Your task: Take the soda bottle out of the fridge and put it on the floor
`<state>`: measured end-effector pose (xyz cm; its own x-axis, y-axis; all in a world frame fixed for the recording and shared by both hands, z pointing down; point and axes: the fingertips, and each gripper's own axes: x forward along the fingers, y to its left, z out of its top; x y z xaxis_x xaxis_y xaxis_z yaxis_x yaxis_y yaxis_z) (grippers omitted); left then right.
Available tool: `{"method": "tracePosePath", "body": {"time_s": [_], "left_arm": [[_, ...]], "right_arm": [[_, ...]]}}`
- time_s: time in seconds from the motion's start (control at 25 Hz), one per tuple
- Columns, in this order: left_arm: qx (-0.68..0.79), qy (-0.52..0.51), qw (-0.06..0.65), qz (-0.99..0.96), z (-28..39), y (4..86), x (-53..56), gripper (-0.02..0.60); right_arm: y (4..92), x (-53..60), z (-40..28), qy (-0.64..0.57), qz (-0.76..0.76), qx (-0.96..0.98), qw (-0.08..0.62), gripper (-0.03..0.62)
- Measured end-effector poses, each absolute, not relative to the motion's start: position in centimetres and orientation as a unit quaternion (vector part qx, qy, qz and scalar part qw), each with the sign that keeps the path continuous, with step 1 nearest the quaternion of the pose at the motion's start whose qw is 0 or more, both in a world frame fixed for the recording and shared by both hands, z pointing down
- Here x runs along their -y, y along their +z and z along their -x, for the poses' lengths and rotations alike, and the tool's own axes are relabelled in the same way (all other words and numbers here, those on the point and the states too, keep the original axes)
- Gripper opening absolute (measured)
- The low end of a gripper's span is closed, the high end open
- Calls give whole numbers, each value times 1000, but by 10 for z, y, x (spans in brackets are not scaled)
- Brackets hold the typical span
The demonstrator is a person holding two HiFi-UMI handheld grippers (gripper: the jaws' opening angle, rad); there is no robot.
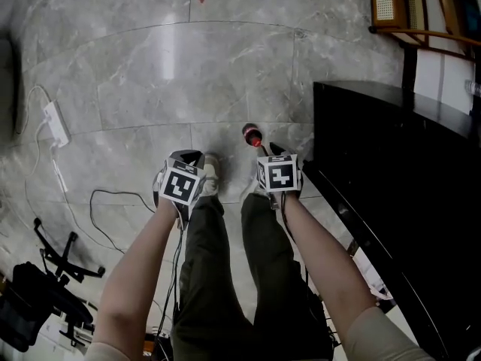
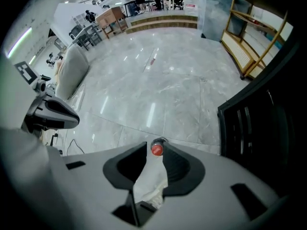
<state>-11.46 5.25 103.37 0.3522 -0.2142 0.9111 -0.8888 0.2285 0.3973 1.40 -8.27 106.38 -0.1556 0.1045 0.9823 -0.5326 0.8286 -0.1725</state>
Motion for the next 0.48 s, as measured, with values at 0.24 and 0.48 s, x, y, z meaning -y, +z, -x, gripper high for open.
{"method": "tracePosePath", "body": {"time_s": [0.24, 0.48], "left_arm": [[525, 266, 579, -564, 125, 979, -37, 11], [568, 226, 548, -571, 133, 910, -13, 11]], "right_arm": [[991, 98, 4, 273, -160, 754, 576, 44], [904, 117, 21, 254, -176, 795, 521, 24]]}}
